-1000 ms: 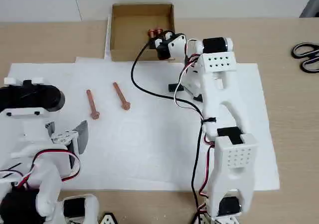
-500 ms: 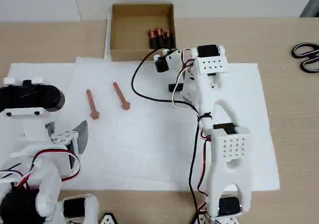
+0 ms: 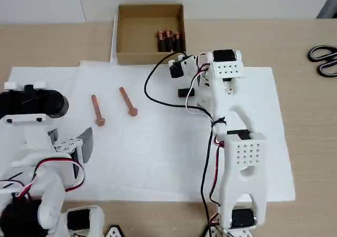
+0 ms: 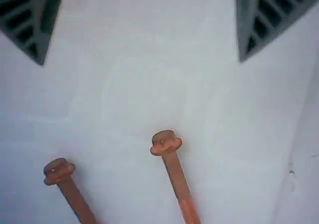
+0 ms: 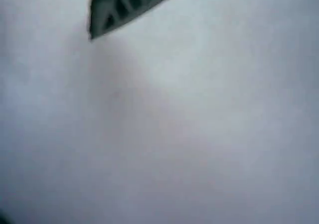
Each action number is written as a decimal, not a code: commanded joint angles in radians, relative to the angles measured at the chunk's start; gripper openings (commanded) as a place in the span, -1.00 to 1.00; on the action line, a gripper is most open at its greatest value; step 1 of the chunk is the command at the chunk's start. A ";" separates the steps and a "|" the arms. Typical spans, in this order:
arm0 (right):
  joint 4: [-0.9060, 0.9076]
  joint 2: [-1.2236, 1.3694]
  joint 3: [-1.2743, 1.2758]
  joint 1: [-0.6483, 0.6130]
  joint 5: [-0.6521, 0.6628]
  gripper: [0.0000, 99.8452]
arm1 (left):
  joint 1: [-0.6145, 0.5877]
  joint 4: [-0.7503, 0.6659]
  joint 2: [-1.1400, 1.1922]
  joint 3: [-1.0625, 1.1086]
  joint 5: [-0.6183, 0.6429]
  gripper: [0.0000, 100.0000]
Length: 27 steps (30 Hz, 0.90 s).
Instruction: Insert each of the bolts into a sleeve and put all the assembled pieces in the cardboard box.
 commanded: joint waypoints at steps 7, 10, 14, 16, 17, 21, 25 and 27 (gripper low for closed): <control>-0.007 0.071 0.003 0.002 0.002 -0.55 | -0.003 -0.026 -0.049 0.030 0.006 -0.53; -0.007 0.070 0.003 0.002 0.002 -0.64 | -0.003 -0.046 -0.071 0.045 0.008 -0.53; -0.007 0.070 0.003 0.002 0.002 -0.79 | -0.003 -0.046 -0.095 0.045 0.008 -0.53; -0.005 0.070 0.003 0.002 0.002 -0.83 | -0.003 -0.046 -0.097 0.050 0.008 -0.53; -0.004 0.070 0.003 0.002 0.002 -0.84 | -0.003 -0.046 -0.097 0.050 0.008 -0.53; 0.001 0.048 0.002 0.005 -0.041 -0.89 | -0.003 -0.046 -0.097 0.050 0.008 -0.53; 0.002 -0.065 0.002 0.015 -0.084 -0.99 | -0.003 -0.046 -0.097 0.050 0.008 -0.53; 0.002 -0.134 0.005 0.015 -0.114 -0.99 | -0.003 -0.046 -0.097 0.050 0.008 -0.53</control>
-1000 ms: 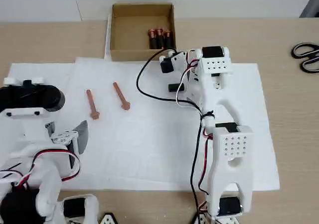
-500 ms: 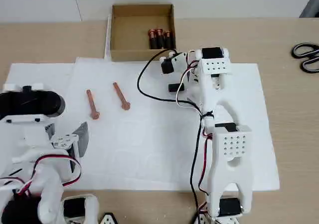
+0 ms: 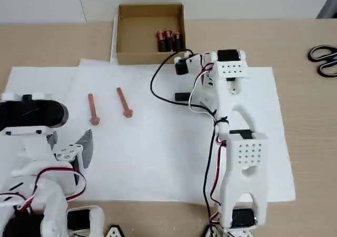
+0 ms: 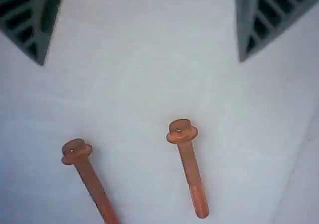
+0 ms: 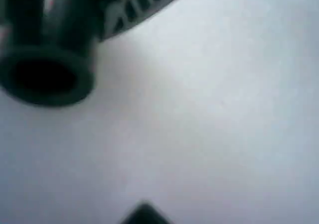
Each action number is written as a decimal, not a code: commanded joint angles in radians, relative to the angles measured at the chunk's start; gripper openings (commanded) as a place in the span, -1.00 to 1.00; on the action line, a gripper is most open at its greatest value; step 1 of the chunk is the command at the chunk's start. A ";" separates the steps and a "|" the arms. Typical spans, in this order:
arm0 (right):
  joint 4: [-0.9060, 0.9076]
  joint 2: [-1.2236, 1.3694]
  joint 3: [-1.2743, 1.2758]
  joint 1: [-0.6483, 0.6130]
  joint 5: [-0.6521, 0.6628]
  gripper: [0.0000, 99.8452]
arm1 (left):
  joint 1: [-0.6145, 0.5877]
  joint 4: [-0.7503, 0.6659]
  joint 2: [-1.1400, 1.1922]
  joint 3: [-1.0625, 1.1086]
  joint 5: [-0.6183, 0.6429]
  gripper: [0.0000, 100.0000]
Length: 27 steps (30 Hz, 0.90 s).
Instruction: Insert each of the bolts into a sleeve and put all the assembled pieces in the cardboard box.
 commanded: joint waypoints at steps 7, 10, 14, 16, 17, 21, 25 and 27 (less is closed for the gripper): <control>0.025 -0.223 -0.003 -0.005 -0.203 -0.99 | -0.003 -0.026 -0.002 -0.001 0.008 -0.53; 0.031 -0.229 0.020 -0.005 -0.278 -0.99 | -0.003 -0.026 -0.002 -0.001 0.008 -0.53; 0.033 -0.231 0.138 -0.022 -0.367 -0.99 | -0.003 -0.026 -0.002 -0.001 0.008 -0.53; 0.030 -0.231 0.198 -0.027 -0.405 -0.99 | -0.003 -0.026 -0.002 -0.001 0.008 -0.53; 0.030 -0.232 0.219 -0.031 -0.416 -0.99 | -0.003 -0.026 -0.002 -0.001 0.008 -0.53; 0.028 -0.232 0.252 -0.048 -0.420 -0.98 | -0.003 -0.026 -0.002 -0.001 0.008 -0.53; 0.028 -0.232 0.253 -0.065 -0.420 -0.82 | -0.003 -0.026 -0.002 -0.001 0.008 -0.53; 0.028 -0.232 0.253 -0.067 -0.423 -0.74 | -0.003 -0.026 -0.002 -0.001 0.008 -0.53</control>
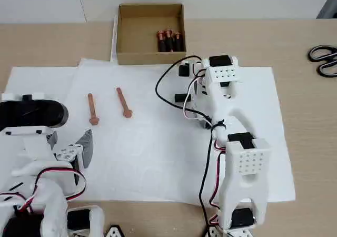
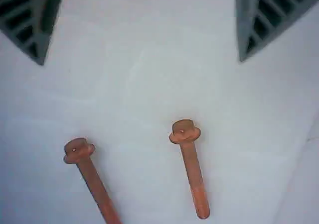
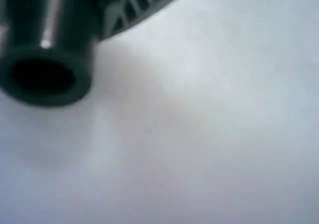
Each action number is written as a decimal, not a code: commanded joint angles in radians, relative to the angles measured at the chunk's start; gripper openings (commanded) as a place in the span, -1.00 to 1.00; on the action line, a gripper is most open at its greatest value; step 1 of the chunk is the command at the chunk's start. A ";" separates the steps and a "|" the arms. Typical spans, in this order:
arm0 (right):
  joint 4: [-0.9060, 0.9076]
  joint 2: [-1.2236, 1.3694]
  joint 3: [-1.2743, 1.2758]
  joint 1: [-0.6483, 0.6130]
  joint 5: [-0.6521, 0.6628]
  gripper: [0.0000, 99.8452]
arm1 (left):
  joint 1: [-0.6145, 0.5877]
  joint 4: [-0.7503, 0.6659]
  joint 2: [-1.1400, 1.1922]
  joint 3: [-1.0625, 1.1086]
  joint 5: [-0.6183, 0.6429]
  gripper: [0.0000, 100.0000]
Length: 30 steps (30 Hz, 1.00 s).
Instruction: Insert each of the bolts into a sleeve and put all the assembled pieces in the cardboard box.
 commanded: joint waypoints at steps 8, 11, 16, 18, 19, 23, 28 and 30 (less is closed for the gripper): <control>0.007 -0.084 -0.003 -0.008 -0.009 -0.72 | -0.003 -0.026 -0.002 -0.001 0.008 -0.53; 0.007 -0.120 -0.002 -0.008 -0.009 -0.72 | -0.002 -0.026 -0.002 -0.001 0.008 -0.53; 0.002 -0.197 0.000 -0.050 -0.008 -0.72 | -0.002 -0.026 -0.002 -0.001 0.008 -0.53; 0.001 -0.199 0.000 -0.067 -0.008 -0.72 | -0.002 -0.026 -0.002 -0.001 0.008 -0.53; 0.001 -0.196 0.000 -0.070 -0.008 -0.72 | -0.002 -0.026 -0.002 -0.001 0.008 -0.53; -0.005 -0.163 0.000 -0.065 -0.009 -0.72 | -0.002 -0.026 -0.002 -0.001 0.008 -0.53; -0.022 -0.128 0.000 -0.064 -0.009 -0.72 | -0.002 -0.026 -0.002 -0.001 0.008 -0.53; -0.031 -0.117 0.000 -0.062 -0.009 -0.72 | -0.002 -0.026 -0.002 -0.001 0.008 -0.53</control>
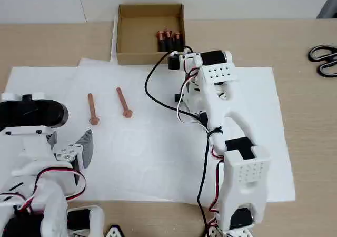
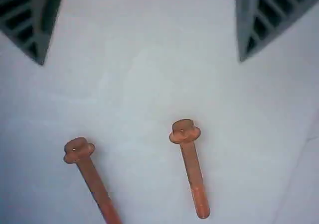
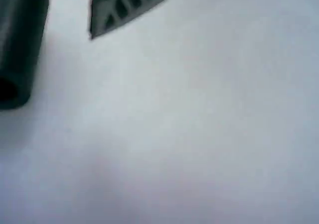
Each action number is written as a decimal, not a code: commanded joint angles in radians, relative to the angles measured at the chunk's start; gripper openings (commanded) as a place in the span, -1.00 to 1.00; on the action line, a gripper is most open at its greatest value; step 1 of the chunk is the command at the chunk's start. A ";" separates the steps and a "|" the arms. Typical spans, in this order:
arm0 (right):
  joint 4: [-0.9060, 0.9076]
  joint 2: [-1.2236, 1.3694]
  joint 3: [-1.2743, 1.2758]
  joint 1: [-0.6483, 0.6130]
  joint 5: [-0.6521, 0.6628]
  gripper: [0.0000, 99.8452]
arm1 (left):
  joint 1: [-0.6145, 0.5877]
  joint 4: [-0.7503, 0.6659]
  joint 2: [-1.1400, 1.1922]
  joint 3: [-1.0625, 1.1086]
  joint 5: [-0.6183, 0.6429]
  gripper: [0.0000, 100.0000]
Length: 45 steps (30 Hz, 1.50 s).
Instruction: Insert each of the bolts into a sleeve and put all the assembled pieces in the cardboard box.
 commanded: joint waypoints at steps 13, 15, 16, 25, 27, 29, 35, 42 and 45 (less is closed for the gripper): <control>-0.042 0.124 -0.002 0.044 -0.008 -0.72 | -0.002 -0.025 -0.002 -0.001 0.008 -0.53; -0.044 0.128 -0.002 0.041 -0.008 -0.72 | -0.002 -0.025 -0.002 -0.001 0.008 -0.53; -0.045 0.130 -0.002 0.041 -0.009 -0.72 | -0.002 -0.025 -0.002 -0.001 0.008 -0.53; -0.081 0.140 0.006 0.045 -0.006 -0.72 | -0.002 -0.025 -0.002 -0.001 0.008 -0.53; -0.081 0.160 0.005 0.045 -0.005 -0.72 | -0.002 -0.025 -0.002 -0.001 0.008 -0.53; -0.081 0.186 0.005 0.042 -0.003 -0.77 | -0.002 -0.025 -0.002 -0.001 0.008 -0.53; -0.099 0.223 -0.002 0.047 0.038 -0.97 | -0.002 -0.025 -0.002 -0.001 0.008 -0.53; -0.018 0.056 -0.018 0.064 0.038 -0.99 | -0.002 -0.026 0.005 -0.007 0.008 -0.53; 0.001 -0.059 -0.017 0.064 0.038 -0.99 | -0.002 -0.026 0.006 -0.007 0.009 -0.53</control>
